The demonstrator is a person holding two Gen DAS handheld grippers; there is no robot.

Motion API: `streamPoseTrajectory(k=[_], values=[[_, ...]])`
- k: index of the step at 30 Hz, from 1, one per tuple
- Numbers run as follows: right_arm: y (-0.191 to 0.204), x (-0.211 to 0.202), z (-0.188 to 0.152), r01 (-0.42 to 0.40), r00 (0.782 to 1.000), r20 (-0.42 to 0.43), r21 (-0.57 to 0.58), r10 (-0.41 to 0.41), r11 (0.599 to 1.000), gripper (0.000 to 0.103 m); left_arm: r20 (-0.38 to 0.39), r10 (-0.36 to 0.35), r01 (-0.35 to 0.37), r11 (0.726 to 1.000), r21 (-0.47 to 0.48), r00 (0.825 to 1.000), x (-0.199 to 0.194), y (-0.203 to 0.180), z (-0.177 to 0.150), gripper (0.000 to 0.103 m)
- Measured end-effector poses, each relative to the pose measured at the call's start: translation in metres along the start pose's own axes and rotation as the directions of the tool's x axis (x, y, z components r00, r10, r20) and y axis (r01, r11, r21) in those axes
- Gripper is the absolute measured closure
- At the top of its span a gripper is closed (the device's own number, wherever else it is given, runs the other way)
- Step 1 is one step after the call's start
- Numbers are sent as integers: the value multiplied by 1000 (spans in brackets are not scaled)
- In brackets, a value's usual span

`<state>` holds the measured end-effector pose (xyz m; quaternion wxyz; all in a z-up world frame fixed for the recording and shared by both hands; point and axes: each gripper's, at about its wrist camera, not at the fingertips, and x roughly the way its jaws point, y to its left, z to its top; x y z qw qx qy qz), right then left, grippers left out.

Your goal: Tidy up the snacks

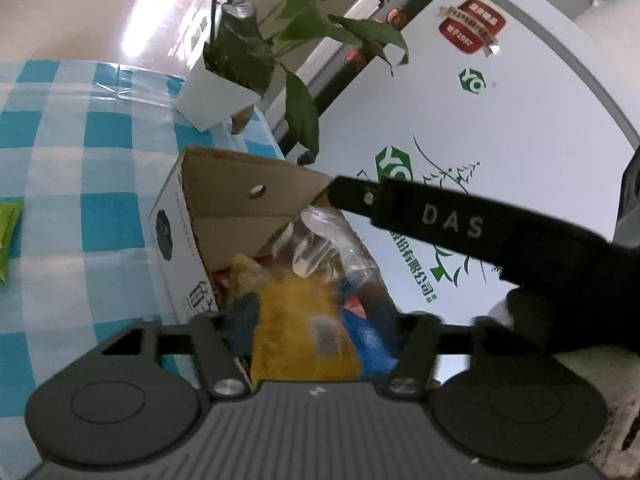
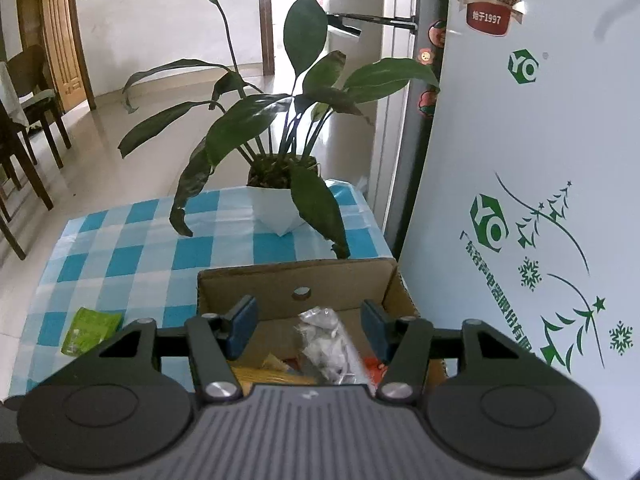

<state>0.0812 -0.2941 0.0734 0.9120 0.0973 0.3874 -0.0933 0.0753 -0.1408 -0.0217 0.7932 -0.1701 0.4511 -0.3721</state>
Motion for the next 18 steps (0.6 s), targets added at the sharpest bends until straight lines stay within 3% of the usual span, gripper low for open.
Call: streamPoseTrajectory(k=[2, 7, 11, 18], values=[[1, -2, 0, -2, 1000, 11, -4, 2, 1000, 25, 14, -4, 3, 1000, 13, 1000, -3, -2, -1, 26], [4, -3, 2, -9, 1000, 22, -7, 9, 1000, 23, 30, 34, -36, 998, 58, 999, -17, -4, 2, 24], [10, -3, 2, -17, 1000, 24, -17, 18, 1000, 23, 38, 72, -74, 996, 41, 997, -33, 7, 9, 24], [25, 0, 3, -59, 998, 23, -34, 60, 998, 23, 55, 206, -206, 978, -2, 977, -59, 44, 22, 24]])
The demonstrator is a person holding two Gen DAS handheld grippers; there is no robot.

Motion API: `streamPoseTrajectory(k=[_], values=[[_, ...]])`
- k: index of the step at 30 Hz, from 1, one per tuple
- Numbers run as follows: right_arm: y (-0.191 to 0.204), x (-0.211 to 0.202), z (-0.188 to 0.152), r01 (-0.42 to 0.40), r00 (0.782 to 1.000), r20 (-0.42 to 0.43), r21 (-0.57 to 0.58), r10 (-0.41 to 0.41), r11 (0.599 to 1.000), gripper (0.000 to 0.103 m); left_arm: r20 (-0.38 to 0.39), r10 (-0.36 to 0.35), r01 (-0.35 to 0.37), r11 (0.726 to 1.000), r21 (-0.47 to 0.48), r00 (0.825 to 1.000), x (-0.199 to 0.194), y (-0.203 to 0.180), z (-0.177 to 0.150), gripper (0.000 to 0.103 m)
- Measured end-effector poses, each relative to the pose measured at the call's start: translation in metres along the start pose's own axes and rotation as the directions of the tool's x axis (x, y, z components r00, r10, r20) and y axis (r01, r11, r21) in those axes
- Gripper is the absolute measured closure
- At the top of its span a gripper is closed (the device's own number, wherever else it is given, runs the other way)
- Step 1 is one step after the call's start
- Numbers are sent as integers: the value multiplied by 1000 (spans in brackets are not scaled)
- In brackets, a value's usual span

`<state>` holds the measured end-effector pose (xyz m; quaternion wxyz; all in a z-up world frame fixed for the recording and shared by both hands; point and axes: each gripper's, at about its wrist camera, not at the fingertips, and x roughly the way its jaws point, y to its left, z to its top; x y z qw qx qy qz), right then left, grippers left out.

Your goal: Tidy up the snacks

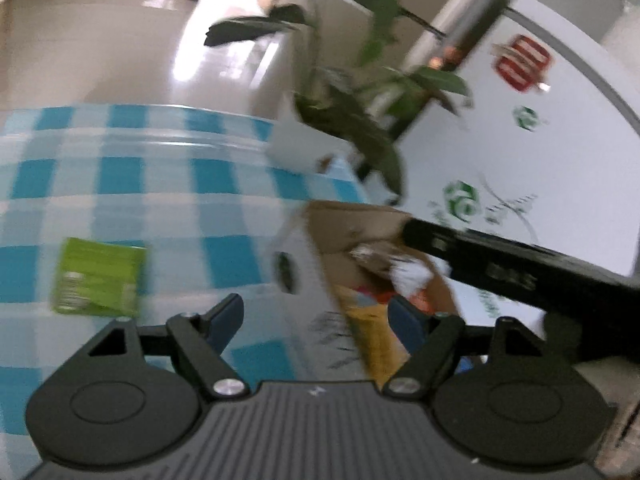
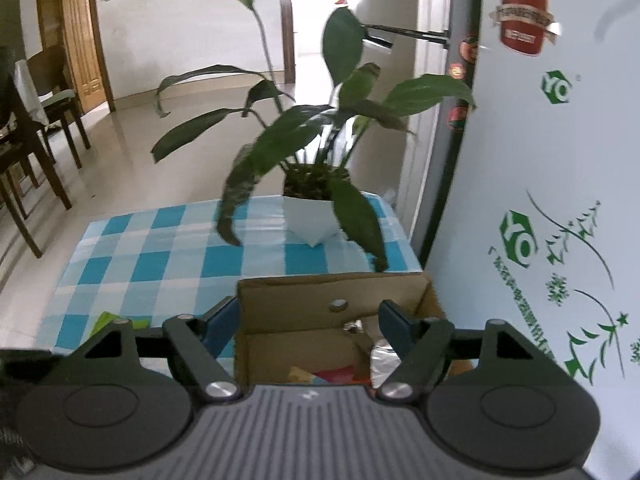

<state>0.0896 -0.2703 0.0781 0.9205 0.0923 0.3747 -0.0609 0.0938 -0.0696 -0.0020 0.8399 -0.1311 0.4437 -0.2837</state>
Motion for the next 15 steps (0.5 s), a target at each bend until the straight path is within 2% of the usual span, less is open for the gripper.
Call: streamPoseTrajectory(k=[4, 8, 15], values=[[15, 3, 1, -33, 999, 2, -25, 33, 999, 23, 15, 92, -92, 995, -29, 996, -10, 27, 7, 24], [32, 6, 4, -73, 997, 3, -45, 74, 996, 23, 42, 175, -173, 984, -50, 984, -22, 50, 15, 24], [65, 18, 6, -157, 988, -9, -62, 157, 986, 23, 53, 264, -256, 958, -125, 963, -33, 84, 24, 22]])
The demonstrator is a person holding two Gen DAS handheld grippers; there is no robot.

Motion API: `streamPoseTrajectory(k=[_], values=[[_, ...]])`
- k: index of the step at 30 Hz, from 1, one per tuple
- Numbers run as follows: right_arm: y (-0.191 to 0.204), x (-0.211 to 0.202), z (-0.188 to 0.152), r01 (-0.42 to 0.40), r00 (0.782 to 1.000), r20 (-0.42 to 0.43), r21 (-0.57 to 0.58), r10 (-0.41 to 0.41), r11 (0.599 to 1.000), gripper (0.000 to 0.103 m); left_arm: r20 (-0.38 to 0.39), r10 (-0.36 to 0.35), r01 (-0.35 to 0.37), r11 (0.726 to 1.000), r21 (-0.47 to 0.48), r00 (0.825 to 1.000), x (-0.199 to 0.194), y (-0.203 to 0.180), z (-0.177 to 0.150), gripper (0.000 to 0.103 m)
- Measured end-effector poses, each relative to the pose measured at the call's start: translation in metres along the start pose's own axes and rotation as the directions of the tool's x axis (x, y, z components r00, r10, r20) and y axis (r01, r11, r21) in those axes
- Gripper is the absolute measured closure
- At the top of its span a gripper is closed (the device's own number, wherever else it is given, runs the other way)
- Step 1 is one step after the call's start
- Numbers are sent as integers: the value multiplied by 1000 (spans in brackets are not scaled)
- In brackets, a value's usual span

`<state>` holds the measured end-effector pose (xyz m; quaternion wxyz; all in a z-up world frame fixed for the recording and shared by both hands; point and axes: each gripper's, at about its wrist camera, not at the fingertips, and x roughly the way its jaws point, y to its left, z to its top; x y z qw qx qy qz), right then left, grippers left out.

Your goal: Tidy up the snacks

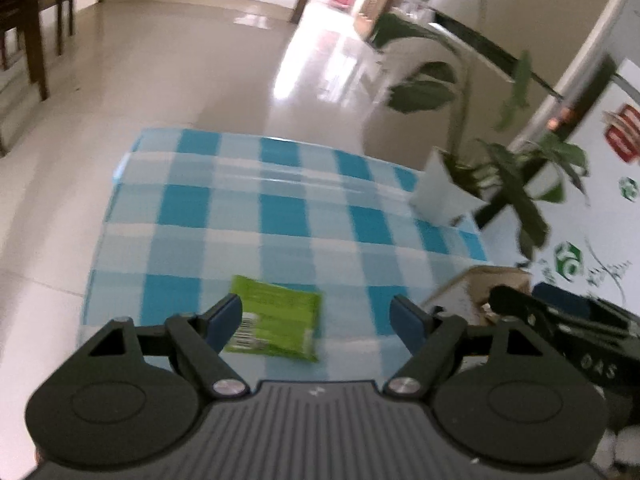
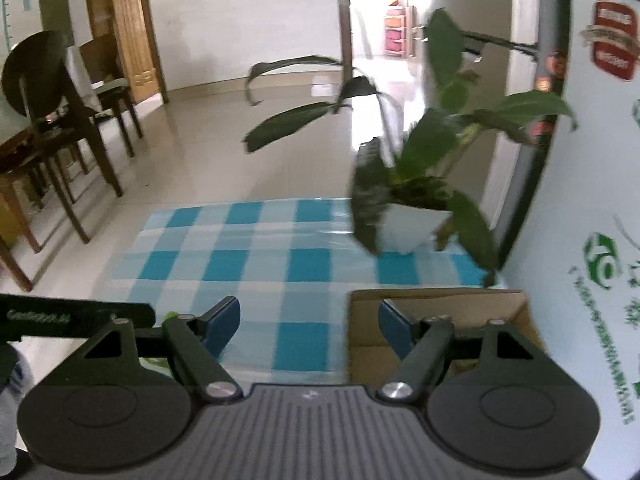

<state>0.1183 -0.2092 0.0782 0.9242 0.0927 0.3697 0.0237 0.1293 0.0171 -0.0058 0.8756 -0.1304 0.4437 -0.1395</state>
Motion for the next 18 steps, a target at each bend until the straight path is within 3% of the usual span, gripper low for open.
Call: streamPoseTrajectory(k=[10, 18], values=[[54, 34, -5, -135, 990, -60, -122, 129, 983, 23, -37, 107, -109, 992, -68, 994, 10, 39, 3, 22], [93, 74, -22, -243, 965, -167, -259, 204, 935, 23, -83, 158, -164, 983, -81, 984, 20, 63, 1, 22]])
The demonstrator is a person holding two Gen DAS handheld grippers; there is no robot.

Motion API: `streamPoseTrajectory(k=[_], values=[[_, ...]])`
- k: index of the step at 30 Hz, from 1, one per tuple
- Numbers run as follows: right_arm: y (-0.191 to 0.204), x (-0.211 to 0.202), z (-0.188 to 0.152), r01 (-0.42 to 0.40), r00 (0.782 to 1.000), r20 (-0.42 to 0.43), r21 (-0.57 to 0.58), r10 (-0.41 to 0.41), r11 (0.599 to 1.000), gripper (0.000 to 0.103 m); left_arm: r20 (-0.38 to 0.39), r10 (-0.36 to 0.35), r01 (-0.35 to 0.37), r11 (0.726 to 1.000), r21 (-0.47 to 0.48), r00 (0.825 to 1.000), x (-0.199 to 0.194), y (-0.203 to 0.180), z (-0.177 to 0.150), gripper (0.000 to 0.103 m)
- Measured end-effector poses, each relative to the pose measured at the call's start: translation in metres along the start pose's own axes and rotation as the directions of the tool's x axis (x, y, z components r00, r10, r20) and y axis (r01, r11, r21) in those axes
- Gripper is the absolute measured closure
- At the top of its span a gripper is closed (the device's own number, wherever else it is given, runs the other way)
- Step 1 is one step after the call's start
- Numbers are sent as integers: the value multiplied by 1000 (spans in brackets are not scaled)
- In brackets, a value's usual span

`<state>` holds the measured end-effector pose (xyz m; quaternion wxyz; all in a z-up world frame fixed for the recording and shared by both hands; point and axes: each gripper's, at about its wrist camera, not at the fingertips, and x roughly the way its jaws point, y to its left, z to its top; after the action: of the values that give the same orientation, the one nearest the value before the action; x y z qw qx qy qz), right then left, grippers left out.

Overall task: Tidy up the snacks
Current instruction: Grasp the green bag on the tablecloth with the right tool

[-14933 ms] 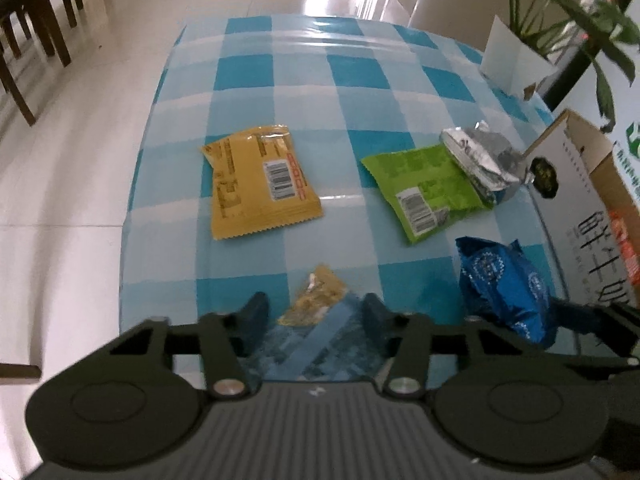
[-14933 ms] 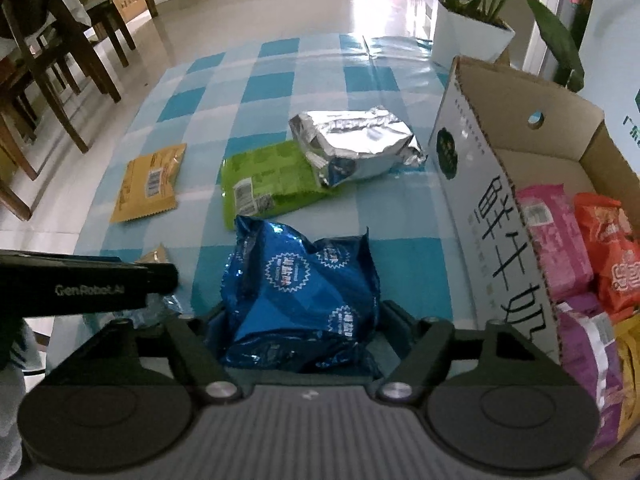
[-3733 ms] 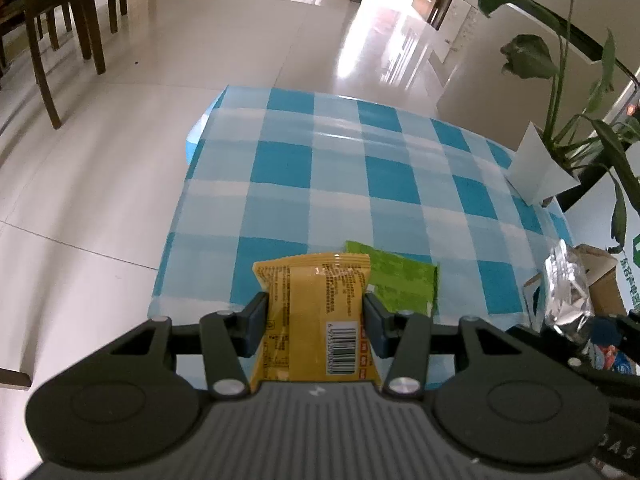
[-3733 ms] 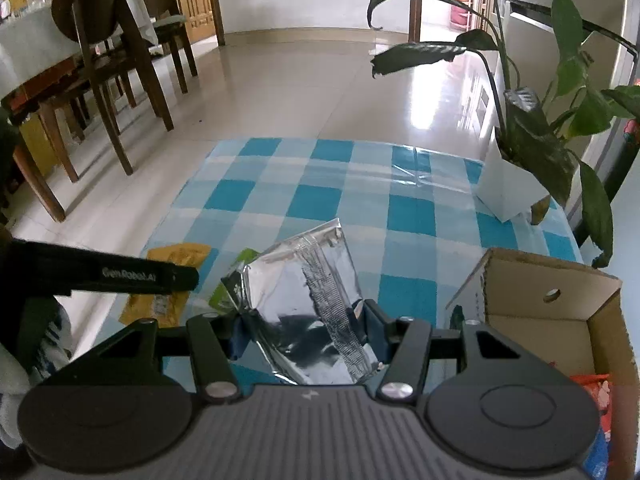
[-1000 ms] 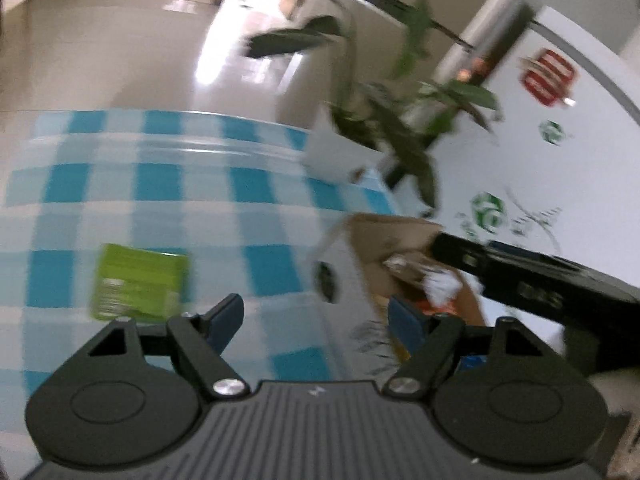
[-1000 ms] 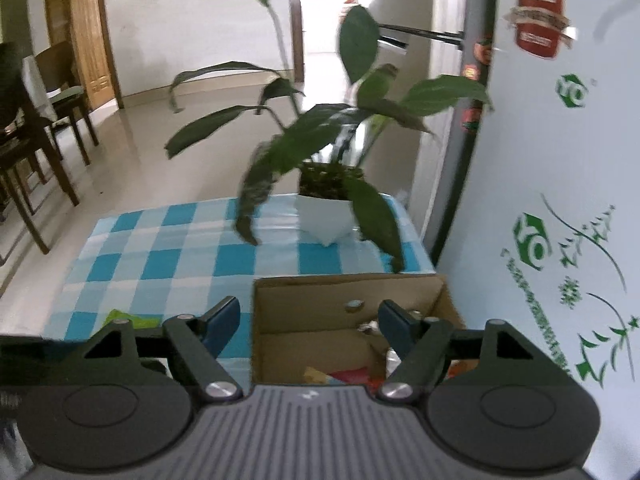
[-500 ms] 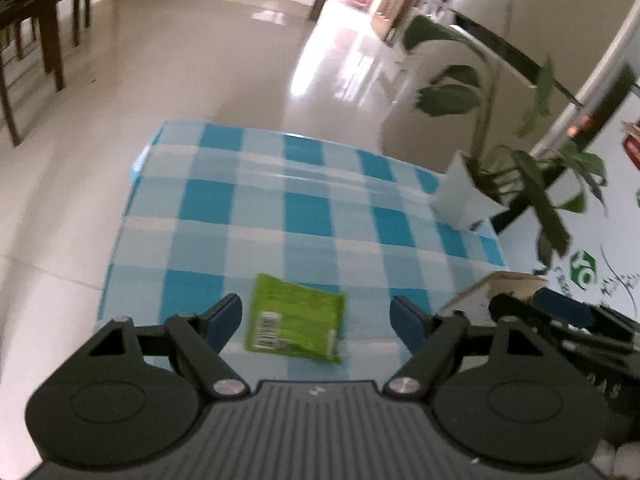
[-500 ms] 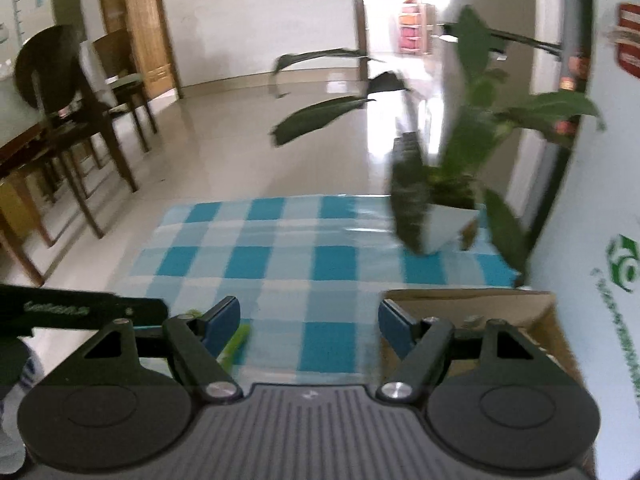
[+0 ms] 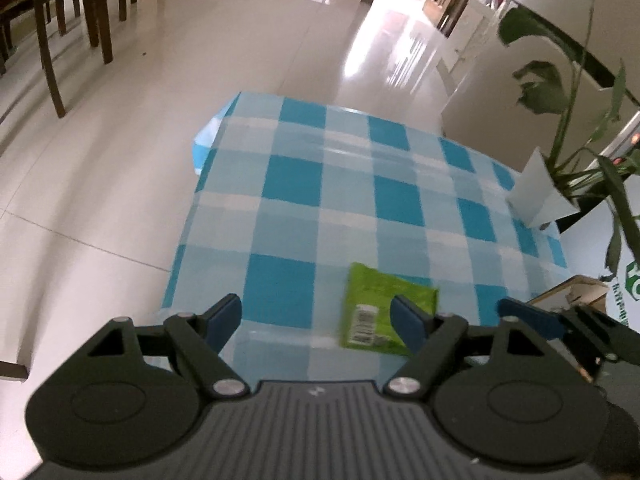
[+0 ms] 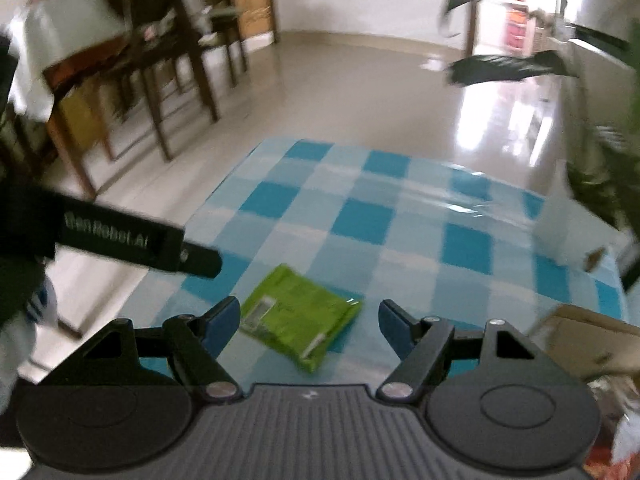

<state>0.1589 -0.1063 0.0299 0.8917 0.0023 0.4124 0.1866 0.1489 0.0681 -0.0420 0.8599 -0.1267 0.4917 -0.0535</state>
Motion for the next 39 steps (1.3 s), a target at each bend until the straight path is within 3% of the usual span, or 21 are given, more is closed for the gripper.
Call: streamPoseTrajectory(k=[8, 15, 19, 24, 31, 34, 39], values=[[13, 41, 7, -53, 998, -34, -115, 49, 992, 20, -14, 10, -11, 998, -62, 1000, -3, 22, 8, 22], [3, 69, 14, -91, 995, -37, -59, 89, 994, 16, -8, 2, -3, 996, -88, 1000, -7, 33, 12, 22], [4, 81, 9, -92, 993, -82, -58, 88, 994, 12, -17, -4, 2, 995, -95, 1000, -6, 35, 13, 22], [11, 70, 1, -175, 974, -165, -118, 154, 977, 10, -11, -1, 0, 996, -88, 1000, -8, 36, 13, 22], [24, 68, -9, -102, 985, -160, -202, 70, 974, 11, -7, 7, -7, 996, -86, 1000, -7, 33, 12, 22], [26, 71, -8, -67, 988, -147, -209, 36, 976, 13, -7, 4, -4, 997, -82, 1000, -7, 32, 12, 22], [26, 69, -5, -35, 992, -126, -200, 10, 979, 39, 0, 8, -8, 996, -85, 1000, -9, 33, 12, 22]])
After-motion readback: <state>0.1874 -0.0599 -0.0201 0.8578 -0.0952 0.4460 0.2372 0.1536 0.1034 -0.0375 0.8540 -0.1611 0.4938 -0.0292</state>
